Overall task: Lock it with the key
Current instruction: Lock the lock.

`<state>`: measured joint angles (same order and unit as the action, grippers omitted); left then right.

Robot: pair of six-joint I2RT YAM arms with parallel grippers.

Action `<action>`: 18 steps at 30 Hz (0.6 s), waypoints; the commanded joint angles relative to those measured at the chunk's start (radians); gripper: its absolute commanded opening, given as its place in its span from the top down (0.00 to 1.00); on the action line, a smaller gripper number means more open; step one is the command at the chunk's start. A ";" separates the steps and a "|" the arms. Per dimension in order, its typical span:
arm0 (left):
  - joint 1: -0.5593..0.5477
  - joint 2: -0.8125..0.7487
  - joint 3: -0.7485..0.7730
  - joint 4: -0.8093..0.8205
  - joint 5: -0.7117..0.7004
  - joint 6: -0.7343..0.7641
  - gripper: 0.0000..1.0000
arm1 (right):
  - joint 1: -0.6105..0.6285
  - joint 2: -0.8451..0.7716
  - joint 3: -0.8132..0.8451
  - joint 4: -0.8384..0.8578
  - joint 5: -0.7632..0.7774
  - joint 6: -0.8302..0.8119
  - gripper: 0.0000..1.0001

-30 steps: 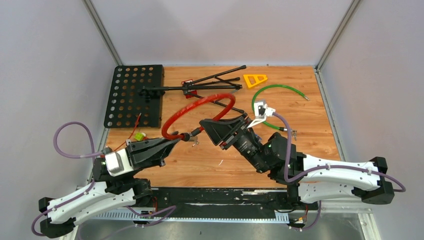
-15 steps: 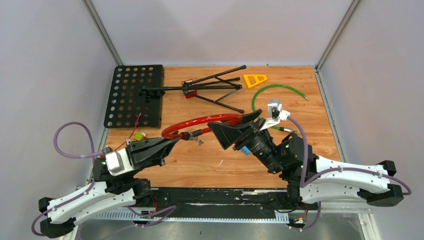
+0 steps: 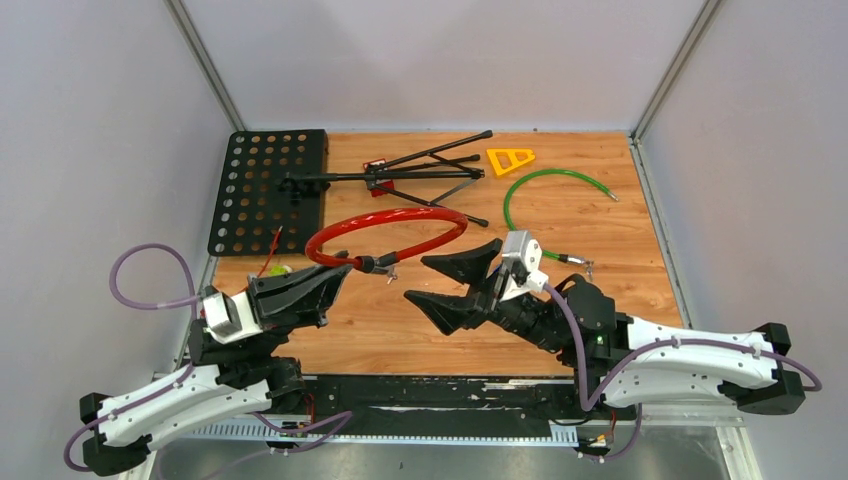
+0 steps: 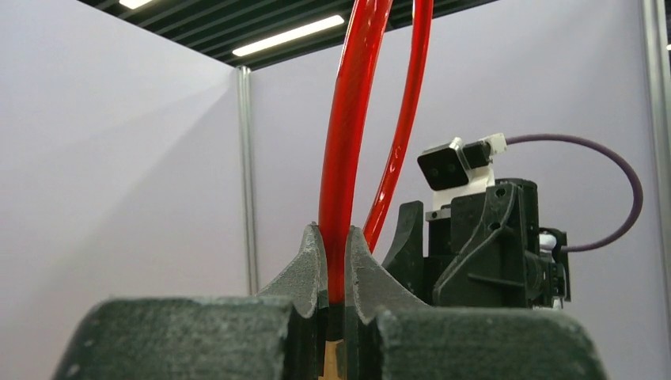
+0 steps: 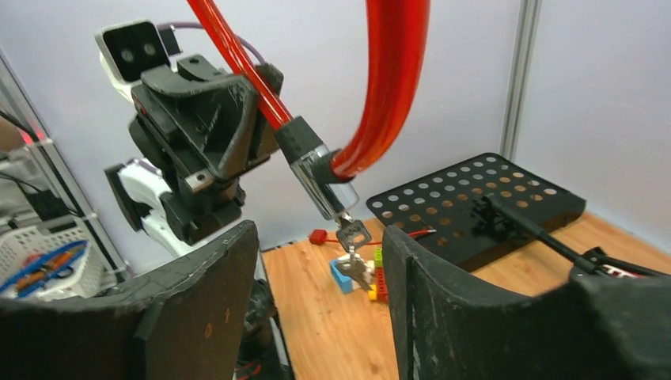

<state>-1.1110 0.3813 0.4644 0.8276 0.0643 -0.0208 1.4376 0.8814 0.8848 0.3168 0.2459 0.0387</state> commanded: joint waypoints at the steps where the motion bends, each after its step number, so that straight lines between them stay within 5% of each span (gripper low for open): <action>1: -0.001 0.004 0.038 0.108 -0.040 -0.060 1.00 | 0.002 -0.027 -0.018 0.008 -0.018 -0.122 0.43; 4: -0.002 0.006 0.055 0.077 -0.057 -0.079 1.00 | -0.013 -0.031 0.004 -0.050 0.009 -0.099 0.46; 7: -0.001 0.005 0.064 0.063 -0.037 -0.088 1.00 | -0.101 -0.018 0.067 -0.162 -0.119 -0.047 0.47; 13: -0.002 0.007 0.084 0.049 0.005 -0.116 1.00 | -0.352 0.016 0.132 -0.227 -0.613 0.077 0.46; 18: -0.002 0.014 0.102 0.042 0.025 -0.128 1.00 | -0.410 0.081 0.187 -0.230 -0.857 0.102 0.43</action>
<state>-1.1110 0.3885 0.5041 0.8146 0.0719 -0.1188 1.0492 0.9222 1.0058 0.1020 -0.3176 0.0891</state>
